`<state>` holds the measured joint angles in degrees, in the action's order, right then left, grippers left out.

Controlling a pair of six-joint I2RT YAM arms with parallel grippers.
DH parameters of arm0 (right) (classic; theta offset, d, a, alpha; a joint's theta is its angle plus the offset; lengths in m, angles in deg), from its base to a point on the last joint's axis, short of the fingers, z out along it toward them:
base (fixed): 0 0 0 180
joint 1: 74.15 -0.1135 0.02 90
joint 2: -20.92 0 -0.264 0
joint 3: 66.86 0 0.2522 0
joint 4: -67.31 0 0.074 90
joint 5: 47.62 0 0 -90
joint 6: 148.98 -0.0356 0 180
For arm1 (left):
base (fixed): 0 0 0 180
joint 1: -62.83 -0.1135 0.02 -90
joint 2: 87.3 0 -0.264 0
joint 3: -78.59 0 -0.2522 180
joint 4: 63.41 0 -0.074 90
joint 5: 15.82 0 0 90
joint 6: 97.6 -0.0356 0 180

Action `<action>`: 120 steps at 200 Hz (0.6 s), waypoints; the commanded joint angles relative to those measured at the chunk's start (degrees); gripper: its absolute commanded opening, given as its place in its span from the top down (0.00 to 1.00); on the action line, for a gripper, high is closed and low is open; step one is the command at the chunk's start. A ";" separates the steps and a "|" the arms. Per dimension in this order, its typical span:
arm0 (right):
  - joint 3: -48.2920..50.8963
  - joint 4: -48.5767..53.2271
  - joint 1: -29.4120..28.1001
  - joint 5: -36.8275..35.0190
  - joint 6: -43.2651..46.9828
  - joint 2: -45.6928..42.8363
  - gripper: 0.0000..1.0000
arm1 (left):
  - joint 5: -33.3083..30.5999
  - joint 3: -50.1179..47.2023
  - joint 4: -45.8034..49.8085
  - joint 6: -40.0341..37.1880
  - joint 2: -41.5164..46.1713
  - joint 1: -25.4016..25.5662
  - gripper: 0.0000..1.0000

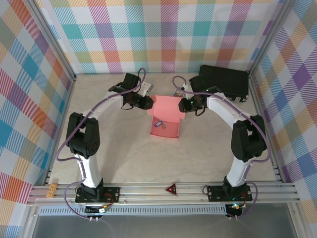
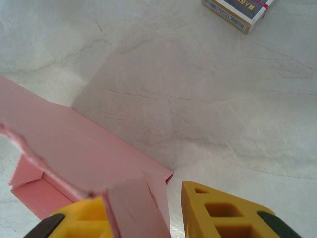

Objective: Fold the paper box

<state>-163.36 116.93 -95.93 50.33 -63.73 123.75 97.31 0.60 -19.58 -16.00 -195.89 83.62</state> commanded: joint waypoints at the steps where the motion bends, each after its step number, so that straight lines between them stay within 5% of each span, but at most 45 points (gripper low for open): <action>1: -1.81 1.79 -0.37 -0.73 1.67 0.21 0.71 | 1.68 1.13 0.33 0.04 0.11 -0.41 0.76; 120: -1.66 2.30 -2.12 -5.23 1.32 -0.48 0.80 | 0.54 -1.29 -1.78 1.50 2.72 -0.41 0.96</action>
<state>-163.60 118.24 -97.46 46.57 -62.77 123.75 97.51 0.55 -19.82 -14.54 -195.89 83.62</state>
